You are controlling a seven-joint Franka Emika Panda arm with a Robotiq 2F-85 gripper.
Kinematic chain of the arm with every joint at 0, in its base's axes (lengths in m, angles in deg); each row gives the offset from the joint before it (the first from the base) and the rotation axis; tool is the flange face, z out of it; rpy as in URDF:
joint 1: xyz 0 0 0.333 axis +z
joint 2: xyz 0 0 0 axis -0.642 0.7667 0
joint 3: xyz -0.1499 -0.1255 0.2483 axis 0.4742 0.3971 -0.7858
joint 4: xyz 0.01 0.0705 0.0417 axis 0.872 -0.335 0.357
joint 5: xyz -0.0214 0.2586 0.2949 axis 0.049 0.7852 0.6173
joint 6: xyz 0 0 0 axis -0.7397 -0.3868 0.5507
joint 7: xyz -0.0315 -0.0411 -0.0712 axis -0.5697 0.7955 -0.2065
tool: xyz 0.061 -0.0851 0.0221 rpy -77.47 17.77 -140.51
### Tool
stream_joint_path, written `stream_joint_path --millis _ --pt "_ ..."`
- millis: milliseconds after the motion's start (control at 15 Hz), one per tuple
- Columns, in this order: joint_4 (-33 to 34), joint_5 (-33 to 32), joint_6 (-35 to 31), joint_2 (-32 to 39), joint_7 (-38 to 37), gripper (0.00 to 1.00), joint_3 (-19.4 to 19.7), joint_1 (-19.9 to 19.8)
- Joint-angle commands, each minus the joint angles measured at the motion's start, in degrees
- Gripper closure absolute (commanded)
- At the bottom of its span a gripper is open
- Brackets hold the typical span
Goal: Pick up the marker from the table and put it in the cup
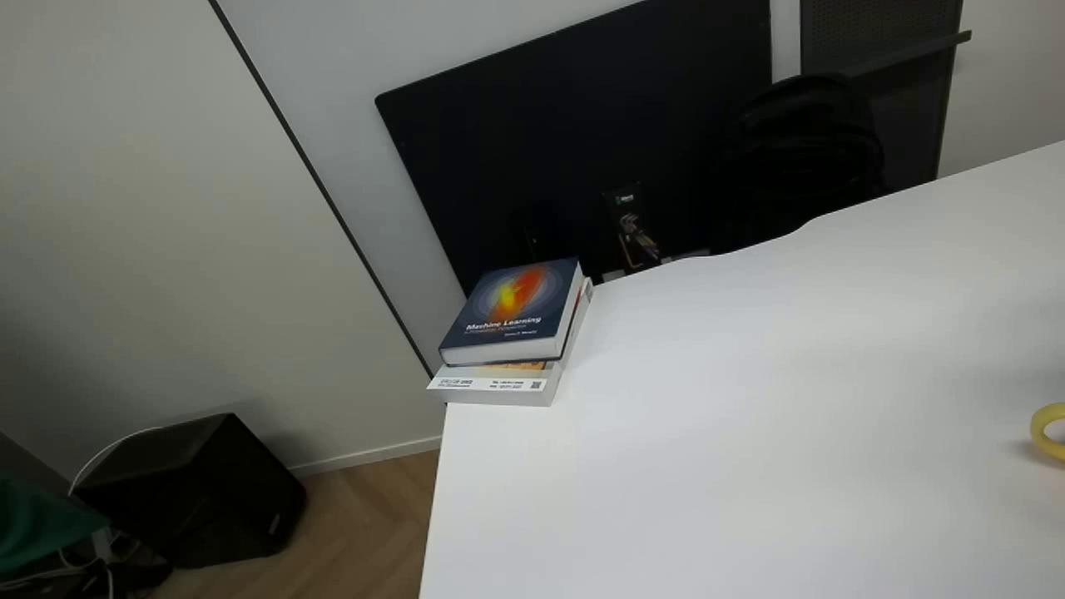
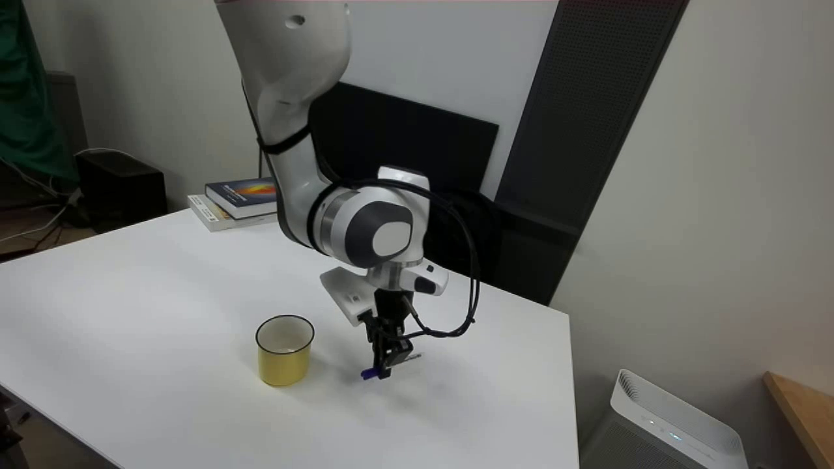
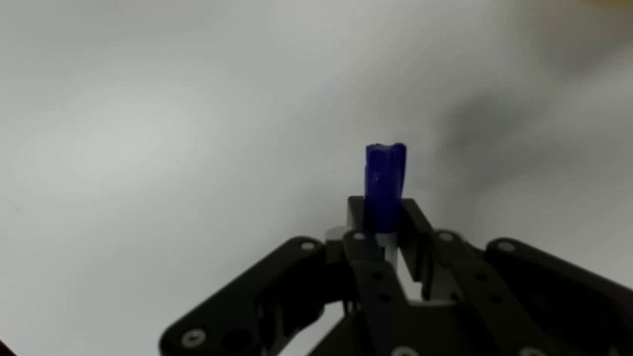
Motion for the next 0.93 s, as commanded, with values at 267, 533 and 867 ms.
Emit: stream_joint_path --millis 267,533,867 --pt "-0.1 -2.42 12.21 -9.39 -0.78 0.95 -5.58 -2.01" --pt "1.39 0.68 21.42 -12.24 0.95 0.95 -10.12 -4.76" --pt "3.36 5.28 31.64 -12.8 -0.17 0.95 -13.26 -6.98"
